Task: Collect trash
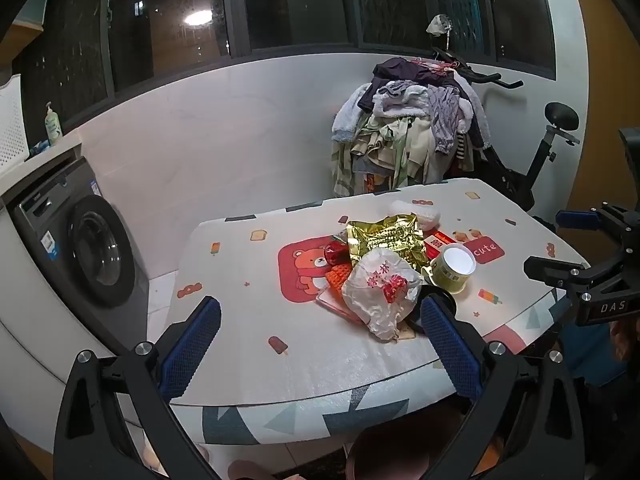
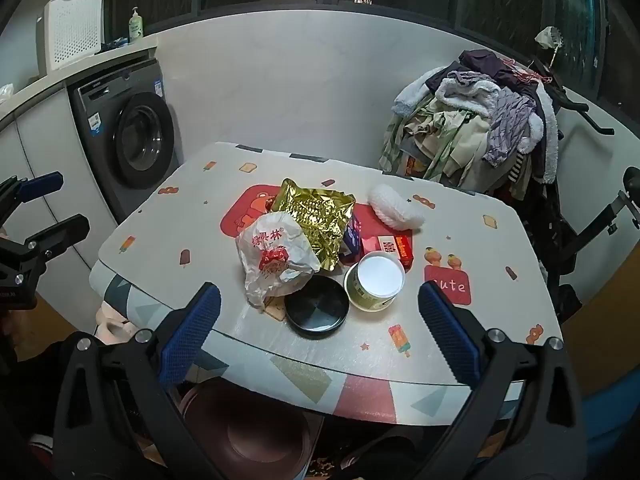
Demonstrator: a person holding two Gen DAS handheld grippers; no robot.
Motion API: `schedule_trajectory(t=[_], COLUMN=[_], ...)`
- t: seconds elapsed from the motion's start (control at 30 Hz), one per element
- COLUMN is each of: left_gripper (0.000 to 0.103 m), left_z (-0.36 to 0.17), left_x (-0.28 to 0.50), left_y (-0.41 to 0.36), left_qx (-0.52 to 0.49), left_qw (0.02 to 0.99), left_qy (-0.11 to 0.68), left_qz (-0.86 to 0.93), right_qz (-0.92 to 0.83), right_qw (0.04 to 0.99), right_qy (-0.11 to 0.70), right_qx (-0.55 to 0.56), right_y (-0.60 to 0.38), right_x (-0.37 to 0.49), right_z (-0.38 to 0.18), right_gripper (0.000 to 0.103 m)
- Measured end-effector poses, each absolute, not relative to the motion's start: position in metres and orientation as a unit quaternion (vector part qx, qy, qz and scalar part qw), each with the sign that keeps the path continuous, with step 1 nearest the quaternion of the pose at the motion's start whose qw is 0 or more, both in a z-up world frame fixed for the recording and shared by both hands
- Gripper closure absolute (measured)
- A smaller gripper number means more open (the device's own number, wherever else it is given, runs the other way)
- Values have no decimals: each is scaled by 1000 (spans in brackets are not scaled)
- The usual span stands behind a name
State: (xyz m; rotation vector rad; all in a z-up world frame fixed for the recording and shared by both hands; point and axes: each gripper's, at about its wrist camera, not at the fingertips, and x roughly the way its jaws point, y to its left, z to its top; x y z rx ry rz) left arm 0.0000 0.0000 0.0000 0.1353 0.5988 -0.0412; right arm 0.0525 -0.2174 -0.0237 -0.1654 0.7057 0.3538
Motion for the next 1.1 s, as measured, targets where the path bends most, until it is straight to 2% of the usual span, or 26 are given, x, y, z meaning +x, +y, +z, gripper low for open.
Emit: schedule_trajectory(t=[0.2, 0.43, 1.1], left_gripper=[5, 5, 5], left_z=[0, 0, 0], left_x=[0, 0, 0], left_y=[0, 0, 0], left_qx=[70, 70, 71], left_qw=[954, 955, 956], left_qy=[292, 289, 284], left_qz=[-19, -19, -18], right_qz=[174, 173, 166], right_qw=[921, 922, 927], right_qy=[341, 339, 328], right_qx=[-79, -76, -75], right_y=[-216, -229, -224], right_x=[46, 60, 49], right_z=[-29, -5, -18], right_gripper=[6, 6, 6])
